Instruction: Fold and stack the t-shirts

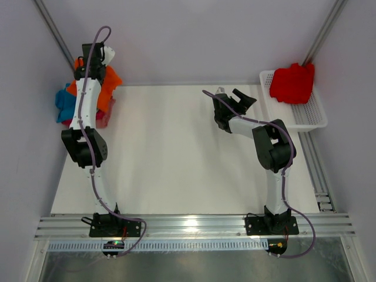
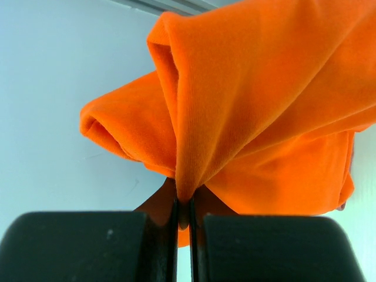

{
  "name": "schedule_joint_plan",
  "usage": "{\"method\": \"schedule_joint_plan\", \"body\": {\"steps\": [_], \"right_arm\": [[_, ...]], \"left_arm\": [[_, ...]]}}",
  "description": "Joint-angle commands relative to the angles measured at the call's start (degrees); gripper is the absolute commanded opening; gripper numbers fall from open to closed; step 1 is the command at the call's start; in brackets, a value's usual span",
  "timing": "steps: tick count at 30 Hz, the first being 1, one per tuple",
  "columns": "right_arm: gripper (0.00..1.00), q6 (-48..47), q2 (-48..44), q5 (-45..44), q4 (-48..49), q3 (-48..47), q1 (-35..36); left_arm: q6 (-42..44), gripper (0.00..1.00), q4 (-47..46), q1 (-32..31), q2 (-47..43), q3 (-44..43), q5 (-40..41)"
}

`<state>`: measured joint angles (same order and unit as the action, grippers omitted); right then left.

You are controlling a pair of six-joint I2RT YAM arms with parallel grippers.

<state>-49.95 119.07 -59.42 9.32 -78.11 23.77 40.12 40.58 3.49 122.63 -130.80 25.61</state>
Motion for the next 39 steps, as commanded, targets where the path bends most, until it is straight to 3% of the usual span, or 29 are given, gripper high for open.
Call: {"method": "schedule_joint_plan", "body": {"steps": [1, 18, 27, 39], "right_arm": [[0.99, 1.26, -1.03, -0.96, 0.79, -0.2, 0.14], [0.99, 1.97, -0.33, -1.05, -0.36, -0.64, 0.14], [0.99, 2.05, -0.06, -1.23, -0.88, -0.64, 0.23], [0.99, 2.05, -0.06, -1.4, -1.24, -0.47, 0.58]], "left_arm": [[-0.56, 0.0, -2.35, 2.48, -5.29, -3.05, 0.5], [-7.33, 0.0, 2.66, 11.28, -7.4, -2.53, -4.77], [-10.32, 0.0, 3.54, 16.2, -8.28, 2.3, -9.6], [-17.09, 0.0, -2.16, 18.93, -9.69, 20.76, -19.45]]}}
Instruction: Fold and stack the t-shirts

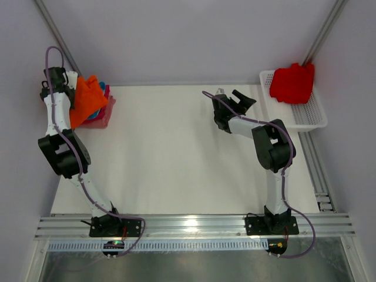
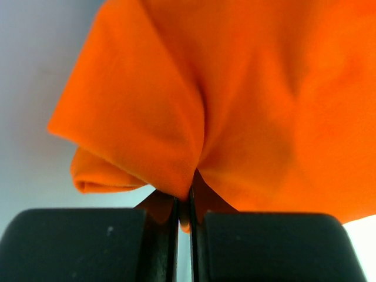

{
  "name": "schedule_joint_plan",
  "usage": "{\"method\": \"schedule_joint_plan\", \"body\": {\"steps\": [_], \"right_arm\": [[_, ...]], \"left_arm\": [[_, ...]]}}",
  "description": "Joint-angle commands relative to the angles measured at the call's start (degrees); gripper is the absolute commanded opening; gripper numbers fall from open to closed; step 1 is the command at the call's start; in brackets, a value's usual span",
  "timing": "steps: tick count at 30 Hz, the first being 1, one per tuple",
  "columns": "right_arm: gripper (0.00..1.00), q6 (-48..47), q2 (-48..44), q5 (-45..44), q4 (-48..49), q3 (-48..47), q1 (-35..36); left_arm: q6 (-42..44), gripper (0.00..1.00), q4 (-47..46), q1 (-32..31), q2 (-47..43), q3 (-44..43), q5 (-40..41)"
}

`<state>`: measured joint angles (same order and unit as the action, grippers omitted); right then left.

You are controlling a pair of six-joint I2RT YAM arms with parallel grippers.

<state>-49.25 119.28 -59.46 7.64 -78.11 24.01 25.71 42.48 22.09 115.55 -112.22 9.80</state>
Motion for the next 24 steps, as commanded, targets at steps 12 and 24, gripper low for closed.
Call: {"method": "schedule_joint_plan", "body": {"steps": [12, 24], "right_arm": [[0.99, 1.44, 0.33, -1.27, 0.36, -0.47, 0.6], [0.99, 1.44, 1.21, -1.54, 0.18, -0.56, 1.21]], "left_arm": [[0.03, 0.0, -6.78, -5.37, 5.74, -5.81, 1.0], [10.14, 0.0, -12.15, -12.24, 12.77, -17.06, 15.86]]}}
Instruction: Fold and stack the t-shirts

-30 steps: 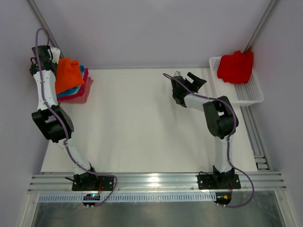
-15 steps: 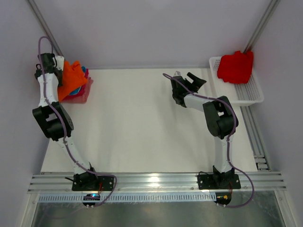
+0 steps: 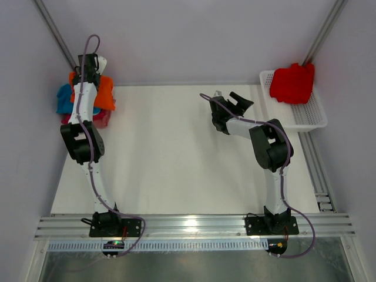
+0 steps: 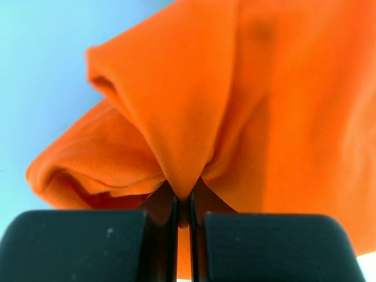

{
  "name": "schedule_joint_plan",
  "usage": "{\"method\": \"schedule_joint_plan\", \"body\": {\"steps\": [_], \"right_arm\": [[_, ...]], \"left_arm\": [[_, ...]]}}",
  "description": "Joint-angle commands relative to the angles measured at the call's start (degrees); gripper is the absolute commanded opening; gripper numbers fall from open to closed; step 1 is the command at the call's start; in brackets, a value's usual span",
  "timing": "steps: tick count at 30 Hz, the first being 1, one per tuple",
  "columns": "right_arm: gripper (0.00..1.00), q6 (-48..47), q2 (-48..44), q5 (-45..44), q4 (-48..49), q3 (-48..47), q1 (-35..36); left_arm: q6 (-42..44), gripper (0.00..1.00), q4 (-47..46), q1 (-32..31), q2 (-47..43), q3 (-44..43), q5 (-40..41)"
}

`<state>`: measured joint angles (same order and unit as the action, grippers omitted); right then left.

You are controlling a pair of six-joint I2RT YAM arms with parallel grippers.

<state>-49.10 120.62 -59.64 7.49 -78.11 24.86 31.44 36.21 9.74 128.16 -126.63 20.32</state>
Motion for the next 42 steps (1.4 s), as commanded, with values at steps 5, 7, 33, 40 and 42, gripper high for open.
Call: {"method": "schedule_joint_plan", "body": {"steps": [5, 7, 33, 40, 42], "right_arm": [[0.99, 1.55, -0.47, -1.27, -0.01, -0.47, 0.36], [0.99, 1.64, -0.65, -1.36, -0.19, -0.47, 0.54], [0.99, 2.78, -1.44, -1.1, -1.86, -0.73, 1.59], [0.99, 2.43, -0.91, -1.45, -1.95, -1.0, 2.21], [0.99, 2.43, -0.74, -1.8, -2.04, -1.08, 2.3]], "left_arm": [[5.56, 0.0, -6.93, 0.28, -0.45, -1.17, 8.33], [5.04, 0.0, -7.46, 0.72, -1.94, 0.41, 8.78], [8.88, 0.0, -16.42, 5.82, 1.92, -1.96, 12.46], [9.95, 0.0, -17.04, 5.03, 2.62, 0.32, 11.15], [10.39, 0.0, -17.4, 5.03, 2.1, 2.08, 10.89]]}}
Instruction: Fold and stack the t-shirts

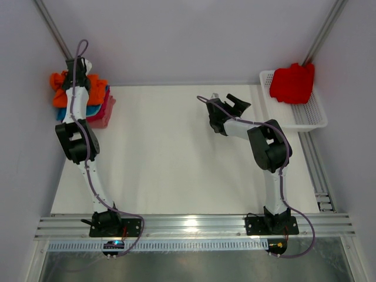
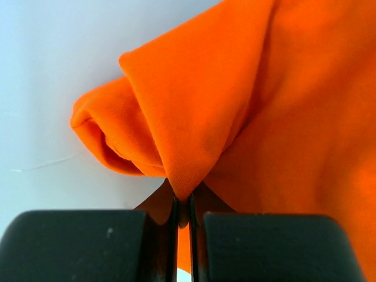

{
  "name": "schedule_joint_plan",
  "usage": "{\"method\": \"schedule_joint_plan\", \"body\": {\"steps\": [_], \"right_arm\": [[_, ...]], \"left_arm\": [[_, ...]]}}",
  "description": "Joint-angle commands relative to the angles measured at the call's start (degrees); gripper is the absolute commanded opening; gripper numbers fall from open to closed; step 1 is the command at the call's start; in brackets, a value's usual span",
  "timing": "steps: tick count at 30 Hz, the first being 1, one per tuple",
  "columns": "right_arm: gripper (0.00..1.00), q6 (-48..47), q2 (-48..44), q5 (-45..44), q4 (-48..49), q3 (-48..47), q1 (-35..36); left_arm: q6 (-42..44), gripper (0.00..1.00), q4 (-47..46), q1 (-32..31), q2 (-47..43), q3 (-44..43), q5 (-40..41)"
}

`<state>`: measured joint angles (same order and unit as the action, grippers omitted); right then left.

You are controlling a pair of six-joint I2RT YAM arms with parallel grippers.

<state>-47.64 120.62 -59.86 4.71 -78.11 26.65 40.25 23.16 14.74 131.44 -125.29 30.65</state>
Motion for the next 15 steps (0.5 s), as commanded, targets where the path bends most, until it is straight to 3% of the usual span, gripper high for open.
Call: {"method": "schedule_joint_plan", "body": {"steps": [1, 6, 8, 10, 11, 15], "right_arm": [[0.99, 0.97, -0.65, -1.58, 0.65, -1.08, 0.59], [0.99, 0.97, -0.3, -1.58, 0.56, -1.17, 0.94], [0.99, 0.88, -0.03, -1.58, 0.56, -1.17, 1.03], [1.0, 0.97, 0.14, -1.58, 0.48, -1.17, 1.12], [0.99, 0.88, 0.23, -1.58, 0.48, -1.17, 1.21], [0.99, 0.88, 0.5, -1.49, 0.56, -1.08, 1.21]], "left_arm": [[1.76, 0.0, -4.52, 0.02, -1.44, 2.06, 0.46], [0.62, 0.01, -6.1, -0.15, -3.81, 6.46, 0.2], [-0.26, 0.07, -7.77, -0.33, -4.52, 8.92, -0.07], [-0.87, 0.24, -8.74, -0.68, -5.31, 10.59, 0.11], [-1.31, 0.48, -9.35, -0.85, -5.49, 10.68, 0.28], [-2.46, 0.8, -10.67, -1.56, -5.49, 11.04, 1.42]]}}
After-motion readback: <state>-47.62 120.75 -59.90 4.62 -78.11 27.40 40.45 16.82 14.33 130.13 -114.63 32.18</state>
